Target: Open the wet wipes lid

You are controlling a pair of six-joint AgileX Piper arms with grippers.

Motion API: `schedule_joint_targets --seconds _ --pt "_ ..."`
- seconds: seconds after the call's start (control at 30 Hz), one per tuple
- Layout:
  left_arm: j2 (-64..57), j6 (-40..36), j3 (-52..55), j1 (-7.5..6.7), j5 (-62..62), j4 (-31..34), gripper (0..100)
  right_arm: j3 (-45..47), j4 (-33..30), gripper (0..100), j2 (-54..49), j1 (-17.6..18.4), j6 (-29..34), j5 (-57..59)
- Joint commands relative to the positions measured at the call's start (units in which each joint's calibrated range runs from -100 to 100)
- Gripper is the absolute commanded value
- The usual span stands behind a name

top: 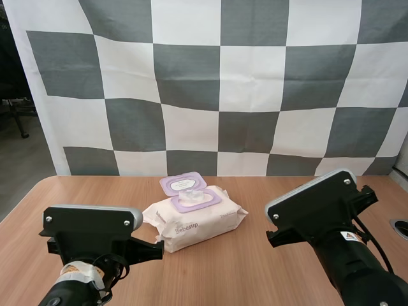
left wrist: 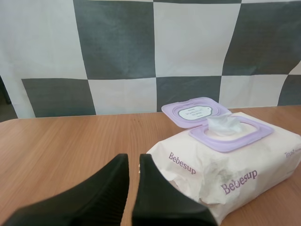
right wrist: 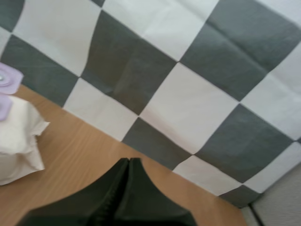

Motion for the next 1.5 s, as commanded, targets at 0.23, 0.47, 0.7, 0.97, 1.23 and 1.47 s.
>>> schedule_joint_targets --seconds 0.23,0.47,0.7,0.97,1.23,1.47 --pt "0.0 -3.9 0.0 0.01 0.0 1.3 16 3.0 -51.1 0 -4.0 0.0 67.7 -15.7" --pt "0.0 -4.8 0.2 0.01 -1.9 1.0 16 3.0 -52.9 0 -4.0 0.0 76.8 -15.2" --pt "0.0 -4.8 0.2 0.01 -1.9 1.0 16 3.0 -52.9 0 -4.0 0.0 77.6 -1.1" --pt "0.0 -4.6 0.2 0.01 -1.9 1.3 16 3.0 -48.2 0 -4.0 0.0 77.6 10.5" --pt "0.0 -4.6 0.2 0.01 -2.2 2.4 16 3.0 -48.4 0 -4.0 0.0 77.6 20.4" --pt "0.0 -4.6 0.2 0.01 -2.2 2.4 16 3.0 -46.5 0 -4.0 0.0 77.6 20.4"
